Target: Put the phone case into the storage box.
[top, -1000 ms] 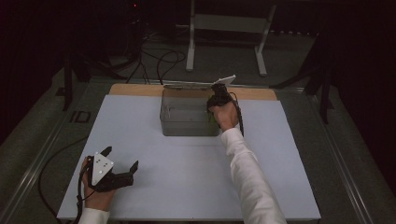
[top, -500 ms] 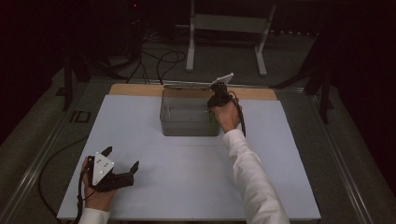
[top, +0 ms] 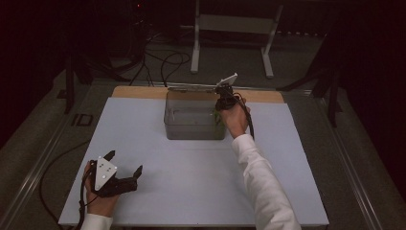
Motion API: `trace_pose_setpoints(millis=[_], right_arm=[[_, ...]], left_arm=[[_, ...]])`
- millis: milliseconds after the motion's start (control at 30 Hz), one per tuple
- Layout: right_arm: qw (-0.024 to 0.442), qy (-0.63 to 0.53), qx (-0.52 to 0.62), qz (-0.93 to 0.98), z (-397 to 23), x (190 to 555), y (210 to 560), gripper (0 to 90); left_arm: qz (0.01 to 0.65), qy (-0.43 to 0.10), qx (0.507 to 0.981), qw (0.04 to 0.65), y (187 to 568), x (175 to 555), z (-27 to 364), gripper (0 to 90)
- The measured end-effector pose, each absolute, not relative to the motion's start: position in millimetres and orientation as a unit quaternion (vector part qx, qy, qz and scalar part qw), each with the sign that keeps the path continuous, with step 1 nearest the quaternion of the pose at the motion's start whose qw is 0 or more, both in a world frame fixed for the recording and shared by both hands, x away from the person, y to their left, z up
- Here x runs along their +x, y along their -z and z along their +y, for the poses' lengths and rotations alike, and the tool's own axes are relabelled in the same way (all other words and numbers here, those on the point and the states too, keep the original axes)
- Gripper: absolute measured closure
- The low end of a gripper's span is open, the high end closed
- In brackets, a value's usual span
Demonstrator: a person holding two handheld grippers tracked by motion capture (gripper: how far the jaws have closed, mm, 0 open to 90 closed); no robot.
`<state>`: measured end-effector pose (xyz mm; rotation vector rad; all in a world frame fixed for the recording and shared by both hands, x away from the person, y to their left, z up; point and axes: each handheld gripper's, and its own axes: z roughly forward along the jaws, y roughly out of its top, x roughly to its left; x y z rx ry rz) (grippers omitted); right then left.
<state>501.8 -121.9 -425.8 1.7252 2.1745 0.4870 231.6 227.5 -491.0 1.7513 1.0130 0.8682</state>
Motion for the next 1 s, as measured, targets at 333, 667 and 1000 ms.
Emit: trace_pose_setpoints(millis=[333, 667, 1000], right_arm=[[0.143, -0.220, 0.594, 0.760, -132.2, 493.6, 414.1, 80.7], [0.126, -0.278, 0.576, 0.758, -142.9, 481.7, 408.2, 73.5], [0.133, -0.333, 0.543, 0.759, -154.7, 466.0, 402.5, 59.9]], left_arm=[[0.410, -0.351, 0.710, 0.453, 491.2, 231.7, 226.8, 0.0], [0.410, -0.350, 0.710, 0.453, 491.7, 231.7, 226.6, 0.0], [0.410, -0.349, 0.711, 0.452, 491.8, 232.0, 226.5, 0.0]])
